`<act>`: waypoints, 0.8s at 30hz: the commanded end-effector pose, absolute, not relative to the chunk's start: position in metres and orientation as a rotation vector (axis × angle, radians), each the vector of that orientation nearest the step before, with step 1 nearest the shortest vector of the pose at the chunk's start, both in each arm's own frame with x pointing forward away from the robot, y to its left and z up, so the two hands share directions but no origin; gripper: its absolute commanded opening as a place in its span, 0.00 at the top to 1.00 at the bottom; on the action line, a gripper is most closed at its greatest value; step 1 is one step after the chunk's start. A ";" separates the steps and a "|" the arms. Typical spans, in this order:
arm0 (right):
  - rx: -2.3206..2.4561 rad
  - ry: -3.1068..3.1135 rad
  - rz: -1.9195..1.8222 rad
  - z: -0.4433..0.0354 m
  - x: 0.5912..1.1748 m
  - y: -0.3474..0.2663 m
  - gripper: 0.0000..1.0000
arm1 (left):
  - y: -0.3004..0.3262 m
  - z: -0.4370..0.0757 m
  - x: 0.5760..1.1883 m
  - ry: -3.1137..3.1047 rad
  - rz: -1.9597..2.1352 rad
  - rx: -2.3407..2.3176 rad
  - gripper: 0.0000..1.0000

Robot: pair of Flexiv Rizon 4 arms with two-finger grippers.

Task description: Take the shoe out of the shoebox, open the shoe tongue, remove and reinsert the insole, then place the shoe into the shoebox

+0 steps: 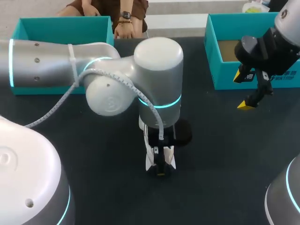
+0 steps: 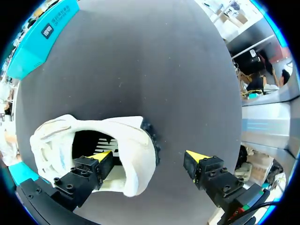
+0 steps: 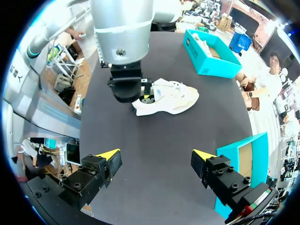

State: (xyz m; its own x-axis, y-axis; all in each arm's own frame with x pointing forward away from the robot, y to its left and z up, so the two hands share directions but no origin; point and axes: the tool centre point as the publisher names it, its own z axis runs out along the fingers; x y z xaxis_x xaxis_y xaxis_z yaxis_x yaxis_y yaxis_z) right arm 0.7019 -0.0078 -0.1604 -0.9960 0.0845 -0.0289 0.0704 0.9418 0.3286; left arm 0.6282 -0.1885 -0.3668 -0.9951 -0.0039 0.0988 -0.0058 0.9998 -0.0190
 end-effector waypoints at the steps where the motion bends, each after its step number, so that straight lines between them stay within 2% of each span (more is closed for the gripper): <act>1: 0.122 3.058 0.510 -0.161 0.704 -0.007 0.00 | -0.197 -0.384 0.628 -3.039 0.003 -0.005 0.00; 3: 0.122 3.058 0.510 -0.161 0.704 -0.007 0.00 | -0.199 -0.389 0.627 -3.040 -0.007 -0.003 0.02; 6: 0.122 3.058 0.510 -0.161 0.704 -0.007 0.00 | -0.199 -0.393 0.626 -3.047 -0.014 0.000 0.28; 8: 0.122 3.058 0.510 -0.161 0.704 -0.007 0.00 | -0.199 -0.394 0.626 -3.047 -0.017 0.003 0.56; 9: 0.122 3.058 0.510 -0.161 0.704 -0.007 0.00 | -0.197 -0.394 0.625 -3.046 -0.020 0.004 0.64; 10: 0.122 3.058 0.510 -0.161 0.704 -0.007 0.00 | -0.196 -0.394 0.624 -3.043 -0.023 0.002 0.77; 12: 0.122 3.058 0.510 -0.161 0.704 -0.007 0.00 | -0.194 -0.393 0.623 -3.038 -0.035 -0.002 0.98; 13: 0.122 3.058 0.510 -0.161 0.704 -0.007 0.00 | -0.193 -0.393 0.623 -3.032 -0.044 0.001 1.00; 24: 0.122 3.058 0.510 -0.161 0.704 -0.007 0.00 | -0.179 -0.374 0.627 -2.956 -0.100 -0.021 1.00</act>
State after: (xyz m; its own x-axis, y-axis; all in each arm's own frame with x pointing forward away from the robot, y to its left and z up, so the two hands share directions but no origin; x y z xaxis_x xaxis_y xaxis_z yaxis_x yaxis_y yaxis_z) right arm 0.7019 -0.0078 -0.1604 -0.9960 0.0844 -0.0288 0.0703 0.9418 0.3286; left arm 0.6211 -0.1842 -0.3882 -0.9842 -0.0023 0.1769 0.0091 0.9979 0.0637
